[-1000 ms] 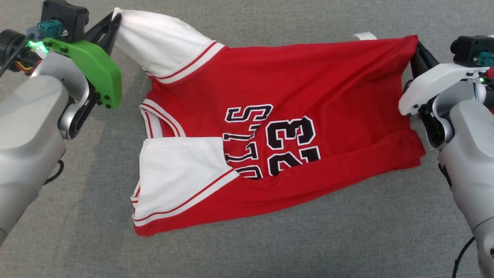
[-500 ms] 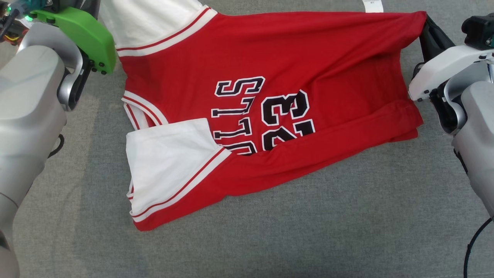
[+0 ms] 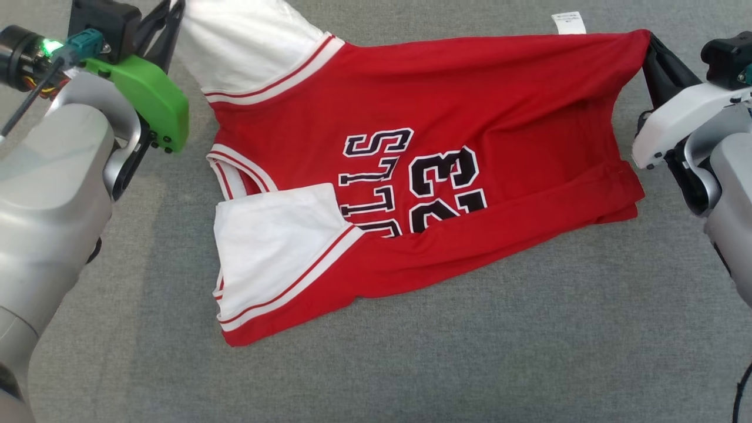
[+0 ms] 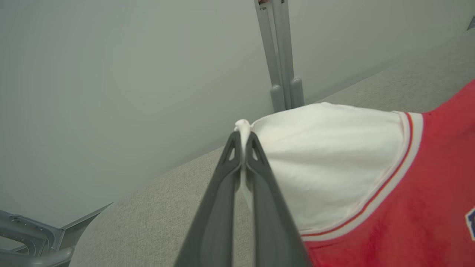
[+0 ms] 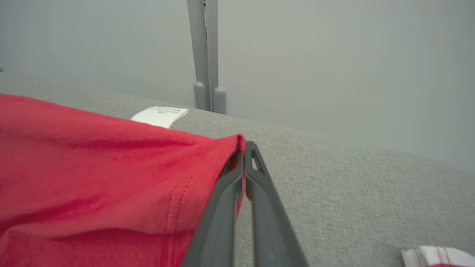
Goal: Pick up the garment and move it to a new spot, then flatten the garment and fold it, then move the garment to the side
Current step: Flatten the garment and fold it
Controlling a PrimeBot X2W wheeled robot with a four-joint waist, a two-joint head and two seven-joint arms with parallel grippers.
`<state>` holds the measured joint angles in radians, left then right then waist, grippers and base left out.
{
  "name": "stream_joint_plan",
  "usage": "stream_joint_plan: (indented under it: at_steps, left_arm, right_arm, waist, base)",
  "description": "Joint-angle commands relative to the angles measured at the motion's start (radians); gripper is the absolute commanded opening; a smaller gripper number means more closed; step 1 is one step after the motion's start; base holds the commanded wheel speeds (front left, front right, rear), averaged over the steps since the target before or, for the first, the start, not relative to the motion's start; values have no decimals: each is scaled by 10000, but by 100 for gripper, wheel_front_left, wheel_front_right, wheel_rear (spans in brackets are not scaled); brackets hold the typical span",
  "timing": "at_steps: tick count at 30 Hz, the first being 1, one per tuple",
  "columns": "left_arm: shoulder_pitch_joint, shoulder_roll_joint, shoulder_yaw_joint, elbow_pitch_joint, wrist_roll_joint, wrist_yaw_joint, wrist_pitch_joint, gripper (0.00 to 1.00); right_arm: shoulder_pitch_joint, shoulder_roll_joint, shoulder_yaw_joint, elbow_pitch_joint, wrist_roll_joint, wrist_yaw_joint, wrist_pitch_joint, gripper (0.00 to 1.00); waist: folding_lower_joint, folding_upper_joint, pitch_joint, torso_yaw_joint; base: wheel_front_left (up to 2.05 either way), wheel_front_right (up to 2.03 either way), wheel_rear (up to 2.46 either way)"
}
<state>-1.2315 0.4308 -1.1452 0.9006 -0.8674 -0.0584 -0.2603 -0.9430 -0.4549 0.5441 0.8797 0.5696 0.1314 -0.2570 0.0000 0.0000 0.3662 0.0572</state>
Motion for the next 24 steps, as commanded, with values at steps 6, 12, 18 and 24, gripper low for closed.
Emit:
stream_joint_plan:
  at_steps: [6,12,18,24]
  left_arm:
    - [821,553,-217,-1072,98,-111,19,0]
    - [1672,1355,-620,-2750,176,131,582,0]
    - [2551,2394,-871,-4995,178,626,1401,0]
    - [3374,3394,-1082,-7272,99,967,2382,0]
  right_arm:
    - [467,-773,553,-313,76,-18,-81,0]
    - [966,-1480,961,-856,-280,-18,-84,0]
    - [1420,-2083,1582,-1393,-911,-18,-82,4]
    - [1640,-2613,2487,-1784,-1446,-18,-81,0]
  waist:
    - [0,0,-658,615]
    - [0,0,-965,930]
    - [0,0,-1201,1154]
    - [0,0,-1421,1212]
  base:
    - [0,0,0]
    - [0,0,0]
    - [0,0,0]
    - [0,0,0]
